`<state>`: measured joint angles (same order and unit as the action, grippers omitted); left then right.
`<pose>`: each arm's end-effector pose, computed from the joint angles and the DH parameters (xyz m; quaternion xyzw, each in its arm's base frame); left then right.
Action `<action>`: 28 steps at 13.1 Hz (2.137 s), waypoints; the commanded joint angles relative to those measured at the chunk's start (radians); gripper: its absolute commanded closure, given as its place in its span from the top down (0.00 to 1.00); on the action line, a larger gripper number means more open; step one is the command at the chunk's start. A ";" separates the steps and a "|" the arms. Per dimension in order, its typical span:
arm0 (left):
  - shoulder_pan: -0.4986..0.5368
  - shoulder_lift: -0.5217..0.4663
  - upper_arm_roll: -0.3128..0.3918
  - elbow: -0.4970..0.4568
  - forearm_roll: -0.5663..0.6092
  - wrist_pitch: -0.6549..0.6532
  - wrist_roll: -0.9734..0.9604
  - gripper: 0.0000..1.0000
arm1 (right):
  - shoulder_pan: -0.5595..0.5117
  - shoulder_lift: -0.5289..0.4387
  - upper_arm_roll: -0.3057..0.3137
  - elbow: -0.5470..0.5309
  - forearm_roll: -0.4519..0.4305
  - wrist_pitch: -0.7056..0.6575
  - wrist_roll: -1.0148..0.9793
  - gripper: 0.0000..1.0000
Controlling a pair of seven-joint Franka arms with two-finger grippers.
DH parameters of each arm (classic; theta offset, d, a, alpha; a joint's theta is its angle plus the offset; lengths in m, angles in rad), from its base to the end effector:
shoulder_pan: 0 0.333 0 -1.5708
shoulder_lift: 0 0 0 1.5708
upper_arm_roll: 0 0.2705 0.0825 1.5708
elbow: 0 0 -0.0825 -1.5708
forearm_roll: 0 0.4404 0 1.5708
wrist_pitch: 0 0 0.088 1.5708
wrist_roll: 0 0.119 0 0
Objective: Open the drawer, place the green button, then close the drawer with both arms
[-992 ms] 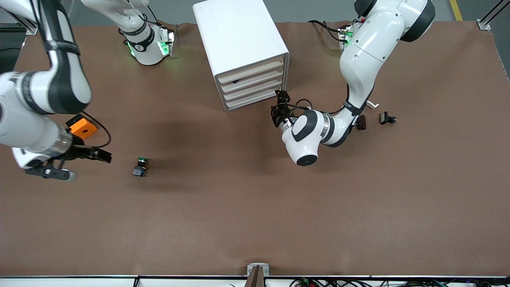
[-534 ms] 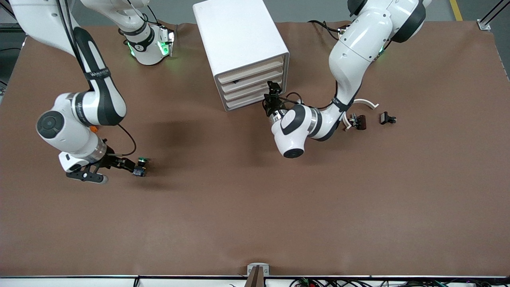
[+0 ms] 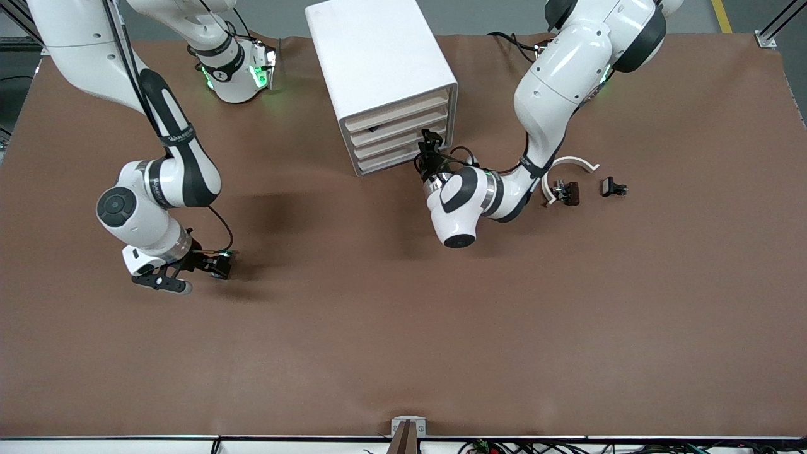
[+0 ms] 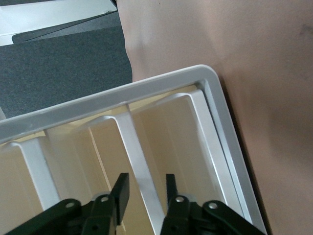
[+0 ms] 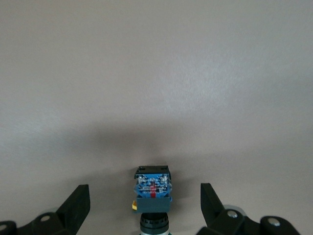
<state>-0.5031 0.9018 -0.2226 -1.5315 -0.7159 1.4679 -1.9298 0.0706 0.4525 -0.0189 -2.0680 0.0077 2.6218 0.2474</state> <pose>0.3945 -0.4610 0.0616 -0.5865 -0.5526 0.5046 0.3100 0.6147 0.0311 0.1206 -0.9937 0.0996 -0.0504 0.0056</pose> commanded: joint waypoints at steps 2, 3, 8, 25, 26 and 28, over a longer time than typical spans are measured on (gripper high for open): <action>-0.032 -0.001 -0.001 -0.010 -0.023 -0.012 -0.032 0.27 | 0.005 0.032 -0.001 -0.017 0.006 0.043 0.015 1.00; -0.031 0.000 -0.001 -0.009 -0.036 -0.011 -0.031 0.27 | 0.003 0.044 -0.003 -0.015 0.006 0.049 0.015 1.00; -0.017 0.005 0.006 0.001 -0.050 -0.005 -0.031 0.17 | -0.005 0.075 -0.003 -0.014 0.005 0.069 0.015 1.00; 0.160 0.005 0.049 0.160 -0.056 0.065 -0.031 0.22 | 0.319 -0.138 0.005 0.164 0.009 -0.481 0.758 0.00; 0.161 0.005 0.049 0.171 -0.056 0.065 -0.029 0.22 | 0.362 -0.147 0.005 0.201 0.011 -0.531 0.838 0.00; 0.172 0.006 0.051 0.172 -0.054 0.074 -0.029 0.25 | 0.470 -0.150 0.007 0.285 0.012 -0.613 1.014 0.00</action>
<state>-0.3428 0.9099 -0.1731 -1.4011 -0.7439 1.5411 -1.9458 0.4597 0.3039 -0.0017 -1.8534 0.0127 2.0782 1.1240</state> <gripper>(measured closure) 0.753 0.586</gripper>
